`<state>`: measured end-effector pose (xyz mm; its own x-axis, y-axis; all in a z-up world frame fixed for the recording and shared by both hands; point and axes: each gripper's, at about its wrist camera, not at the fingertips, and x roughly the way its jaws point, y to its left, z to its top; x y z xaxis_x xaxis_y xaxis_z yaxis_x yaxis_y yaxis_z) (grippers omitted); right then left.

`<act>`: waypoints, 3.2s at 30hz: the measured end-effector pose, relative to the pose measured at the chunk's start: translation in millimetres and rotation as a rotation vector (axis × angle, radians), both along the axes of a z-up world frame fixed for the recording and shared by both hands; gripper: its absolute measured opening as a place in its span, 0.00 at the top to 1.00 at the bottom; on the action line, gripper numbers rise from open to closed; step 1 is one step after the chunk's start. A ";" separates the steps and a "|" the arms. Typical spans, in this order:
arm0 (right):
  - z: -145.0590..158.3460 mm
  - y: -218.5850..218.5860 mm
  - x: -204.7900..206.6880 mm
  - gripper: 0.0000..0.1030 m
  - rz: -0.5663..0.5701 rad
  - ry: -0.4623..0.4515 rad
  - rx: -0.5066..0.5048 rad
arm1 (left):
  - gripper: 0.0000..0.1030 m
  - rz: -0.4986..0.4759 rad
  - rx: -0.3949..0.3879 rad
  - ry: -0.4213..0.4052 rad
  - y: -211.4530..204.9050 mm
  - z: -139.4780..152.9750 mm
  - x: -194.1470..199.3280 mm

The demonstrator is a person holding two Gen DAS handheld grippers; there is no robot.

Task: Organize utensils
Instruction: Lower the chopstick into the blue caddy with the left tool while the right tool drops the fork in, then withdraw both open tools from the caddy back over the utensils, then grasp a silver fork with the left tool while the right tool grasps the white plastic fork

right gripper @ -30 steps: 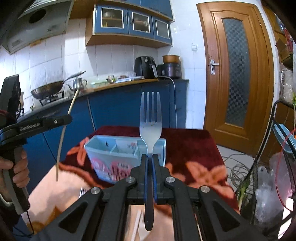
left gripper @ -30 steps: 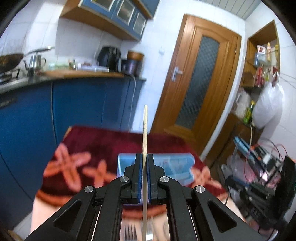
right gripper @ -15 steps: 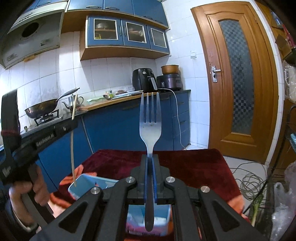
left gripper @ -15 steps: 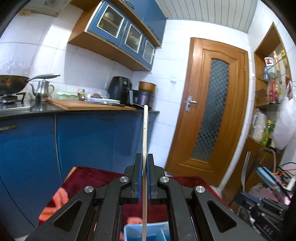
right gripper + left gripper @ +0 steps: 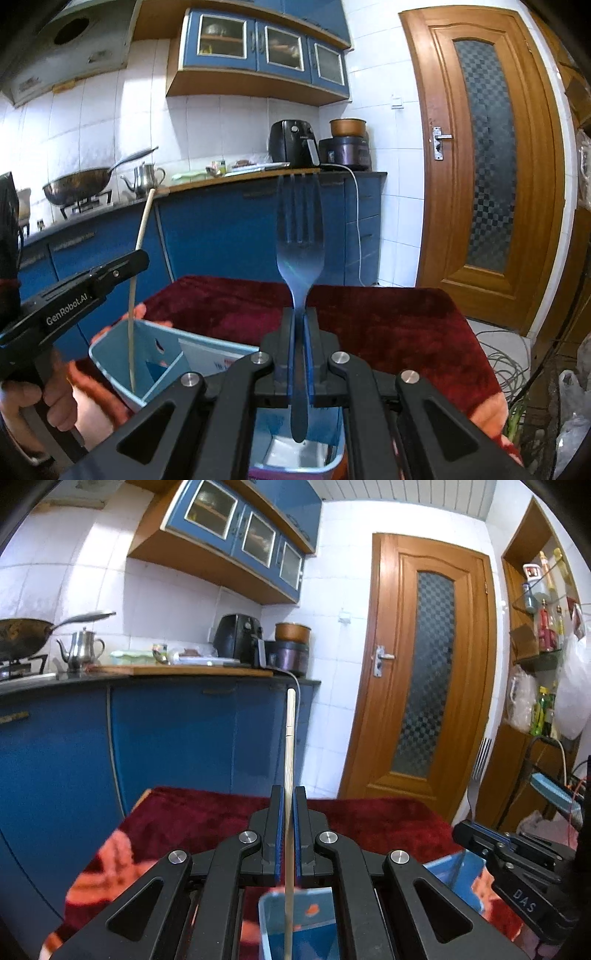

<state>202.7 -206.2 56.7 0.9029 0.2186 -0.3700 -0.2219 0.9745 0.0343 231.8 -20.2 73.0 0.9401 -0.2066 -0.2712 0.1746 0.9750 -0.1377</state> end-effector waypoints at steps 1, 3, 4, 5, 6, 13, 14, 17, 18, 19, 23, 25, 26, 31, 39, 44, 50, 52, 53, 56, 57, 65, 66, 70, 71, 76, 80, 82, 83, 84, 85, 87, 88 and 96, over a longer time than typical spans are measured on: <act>-0.7 1.6 -0.7 0.92 0.003 0.005 -0.011 | 0.96 -0.013 0.001 0.021 0.6 -2.2 -0.3; -2.5 6.2 -4.7 0.92 0.015 0.017 -0.035 | 0.96 -0.024 0.009 0.045 -0.5 -5.0 -2.4; -3.0 8.5 -5.7 0.92 0.016 0.020 -0.043 | 0.96 -0.025 0.016 0.052 -0.5 -7.2 -3.7; -4.1 10.3 -7.2 0.92 0.017 0.026 -0.053 | 0.96 -0.023 0.023 0.059 -0.1 -10.1 -5.8; -5.3 11.9 -7.6 0.92 0.017 0.034 -0.057 | 0.96 -0.020 0.024 0.063 1.1 -12.2 -7.6; -4.9 13.0 -16.8 0.81 0.043 0.063 -0.022 | 0.95 -0.021 0.006 0.113 9.4 -23.3 -16.8; -2.4 13.3 -20.5 0.75 0.043 0.056 -0.020 | 0.90 -0.022 0.008 0.116 9.9 -22.7 -17.4; 3.9 13.7 -30.1 0.69 0.040 0.040 -0.005 | 0.72 -0.032 0.005 0.138 11.7 -22.2 -19.7; 5.8 13.5 -33.4 0.69 0.041 0.038 0.000 | 0.70 -0.035 0.001 0.143 12.8 -22.2 -21.0; 6.8 13.7 -36.0 0.69 0.042 0.036 0.002 | 0.68 -0.036 -0.001 0.146 13.9 -22.2 -23.3; 12.0 13.9 -51.7 0.67 0.041 0.038 0.012 | 0.67 -0.036 0.002 0.166 17.9 -21.0 -31.6; 14.2 14.3 -59.2 0.66 0.037 0.049 0.015 | 0.66 -0.047 -0.006 0.197 20.4 -20.2 -36.0; 15.7 14.0 -63.4 0.66 0.035 0.054 0.017 | 0.66 -0.055 -0.010 0.220 21.9 -19.6 -39.8; 21.4 10.1 -84.7 0.65 0.036 0.068 0.034 | 0.62 -0.085 -0.006 0.261 26.9 -10.9 -62.0; 22.1 5.4 -113.2 0.61 0.028 0.097 0.007 | 0.61 -0.119 0.065 0.292 27.0 -1.9 -98.6; 14.2 -2.9 -124.9 0.59 0.023 0.186 -0.002 | 0.61 -0.108 0.101 0.351 28.7 -4.4 -117.9; -0.8 -8.6 -135.8 0.59 0.013 0.312 -0.055 | 0.60 -0.118 0.166 0.480 27.0 -18.5 -133.7; -6.9 -11.7 -138.4 0.58 0.015 0.355 -0.059 | 0.60 -0.126 0.178 0.521 25.6 -24.0 -138.3; -9.3 -12.2 -139.5 0.57 0.014 0.371 -0.060 | 0.60 -0.128 0.183 0.532 25.9 -26.7 -140.0; -20.1 -13.6 -142.1 0.56 0.015 0.446 -0.062 | 0.60 -0.132 0.194 0.569 25.3 -33.5 -145.0; -24.2 -13.6 -142.5 0.56 0.016 0.474 -0.063 | 0.60 -0.134 0.194 0.584 25.2 -35.9 -146.1; -46.3 -17.6 -139.3 0.56 0.034 0.643 -0.070 | 0.52 -0.185 0.191 0.723 16.6 -55.5 -146.1; -48.2 -18.0 -138.5 0.56 0.037 0.657 -0.070 | 0.52 -0.191 0.196 0.739 14.9 -58.4 -145.7; -54.9 -19.2 -133.5 0.56 0.044 0.715 -0.058 | 0.52 -0.197 0.206 0.789 10.9 -67.3 -142.3; -56.8 -19.1 -132.7 0.56 0.046 0.726 -0.058 | 0.52 -0.200 0.204 0.797 10.5 -68.7 -141.1; -61.9 -17.2 -127.1 0.56 0.058 0.766 -0.062 | 0.60 -0.220 0.193 0.852 7.2 -79.0 -134.7; -63.6 -13.0 -124.4 0.59 0.070 0.777 -0.081 | 0.71 -0.221 0.204 0.868 5.3 -81.9 -131.2; -62.9 -10.3 -123.1 0.63 0.080 0.775 -0.092 | 0.75 -0.230 0.197 0.880 5.1 -81.7 -128.5; -62.8 -9.2 -121.7 0.65 0.083 0.776 -0.094 | 0.76 -0.237 0.195 0.888 5.4 -82.4 -127.4; -63.2 -7.5 -120.1 0.68 0.088 0.780 -0.096 | 0.76 -0.242 0.196 0.894 4.7 -82.6 -126.0; -63.3 -6.2 -118.6 0.70 0.094 0.784 -0.097 | 0.76 -0.246 0.199 0.899 3.7 -83.0 -124.8; -65.5 -2.5 -115.5 0.75 0.110 0.798 -0.097 | 0.77 -0.255 0.199 0.912 2.3 -83.8 -120.7; -66.5 -2.6 -115.0 0.75 0.109 0.806 -0.094 | 0.77 -0.261 0.195 0.920 1.8 -83.8 -118.0; -58.5 -13.5 -115.5 0.75 0.073 0.791 -0.041 | 0.78 -0.264 0.209 0.929 -2.1 -85.1 -112.9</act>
